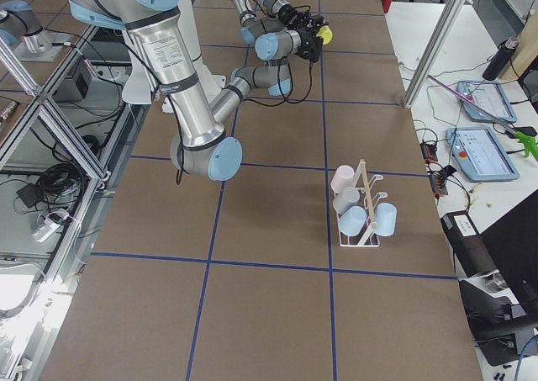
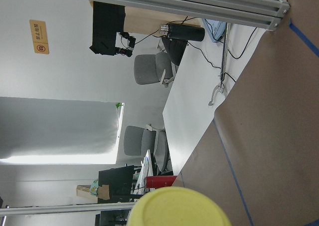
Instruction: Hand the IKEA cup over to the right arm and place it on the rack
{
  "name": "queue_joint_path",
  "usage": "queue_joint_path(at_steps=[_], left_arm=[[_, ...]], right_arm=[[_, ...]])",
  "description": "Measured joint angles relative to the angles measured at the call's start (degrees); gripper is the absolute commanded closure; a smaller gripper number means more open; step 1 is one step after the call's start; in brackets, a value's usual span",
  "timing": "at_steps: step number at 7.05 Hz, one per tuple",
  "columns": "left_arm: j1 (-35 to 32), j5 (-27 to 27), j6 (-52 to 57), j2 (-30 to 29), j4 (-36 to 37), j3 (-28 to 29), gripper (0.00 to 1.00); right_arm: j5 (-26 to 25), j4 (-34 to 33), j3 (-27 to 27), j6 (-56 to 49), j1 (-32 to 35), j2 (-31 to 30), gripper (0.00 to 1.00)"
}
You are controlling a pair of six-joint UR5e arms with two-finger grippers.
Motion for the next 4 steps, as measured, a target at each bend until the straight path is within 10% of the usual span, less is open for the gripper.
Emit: queue_joint_path(at_steps=[4], left_arm=[[0.44, 0.05, 0.01, 0.02, 0.2, 0.11, 1.0]], right_arm=[[0.0, -0.02, 0.0, 0.51, -0.37, 0.1, 0.03]])
